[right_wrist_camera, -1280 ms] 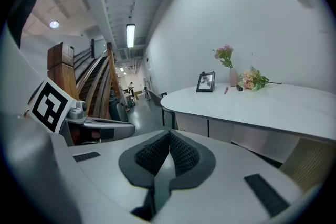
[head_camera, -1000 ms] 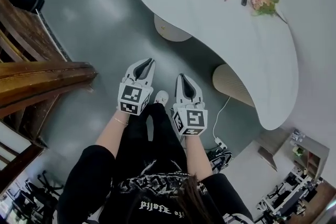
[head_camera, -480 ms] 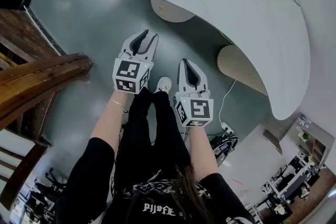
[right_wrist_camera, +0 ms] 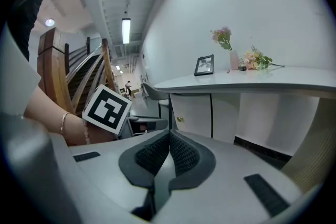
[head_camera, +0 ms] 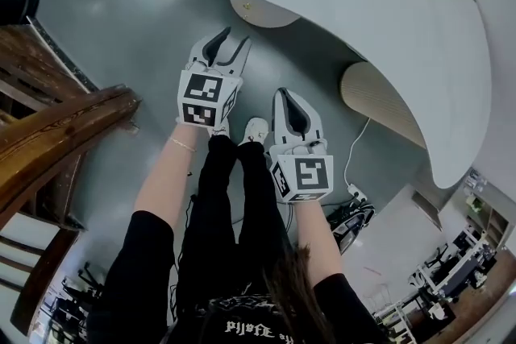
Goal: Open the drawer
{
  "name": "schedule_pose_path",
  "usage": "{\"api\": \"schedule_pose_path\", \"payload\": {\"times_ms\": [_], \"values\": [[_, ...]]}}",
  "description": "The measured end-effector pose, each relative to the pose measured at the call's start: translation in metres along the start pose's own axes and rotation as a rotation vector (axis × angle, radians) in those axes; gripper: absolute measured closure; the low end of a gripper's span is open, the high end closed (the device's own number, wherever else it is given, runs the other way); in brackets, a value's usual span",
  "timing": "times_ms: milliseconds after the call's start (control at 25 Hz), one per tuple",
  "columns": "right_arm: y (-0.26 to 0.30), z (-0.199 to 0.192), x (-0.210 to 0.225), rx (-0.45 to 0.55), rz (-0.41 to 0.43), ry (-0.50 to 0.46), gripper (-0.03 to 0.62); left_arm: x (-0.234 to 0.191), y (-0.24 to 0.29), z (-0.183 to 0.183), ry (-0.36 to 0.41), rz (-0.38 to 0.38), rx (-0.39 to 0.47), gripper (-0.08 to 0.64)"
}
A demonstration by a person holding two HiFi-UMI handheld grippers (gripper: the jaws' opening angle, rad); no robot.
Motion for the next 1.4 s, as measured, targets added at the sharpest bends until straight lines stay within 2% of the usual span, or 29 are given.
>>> {"api": "schedule_pose_path", "payload": {"times_ms": [200, 480, 680, 880, 1000, 1400], "values": [[0.021, -0.009, 0.0, -0.011, 0.007, -0.016, 0.566, -0.019, 0.033, -0.002, 0.0, 0.033, 0.021, 0.394], [0.041, -0.015, 0.006, 0.005, 0.007, 0.0, 0.566, -0.037, 0.075, 0.001, 0.066, 0.056, 0.009, 0.396], [0.048, -0.023, 0.008, -0.016, 0.013, -0.023, 0.566, -0.048, 0.096, 0.01, 0.099, 0.047, 0.032, 0.396], [0.049, -0.03, 0.008, -0.024, 0.01, -0.011, 0.566, -0.065, 0.104, 0.015, 0.086, 0.044, 0.055, 0.384], [0.053, -0.03, 0.007, -0.021, 0.006, -0.006, 0.566, -0.069, 0.109, 0.013, 0.098, 0.034, 0.042, 0.364], [0.068, -0.023, 0.003, -0.022, 0.009, -0.01, 0.566, -0.071, 0.134, 0.013, 0.129, 0.035, 0.01, 0.364]]}}
Point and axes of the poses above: the fingertips, and each gripper's own axes: y forward along the fingers, x to its right, z out of its top, the point moved 7 cm from there along -y, backward along the fingers, and after that the axes turned 9 degrees about -x, right-handed, at the moved point
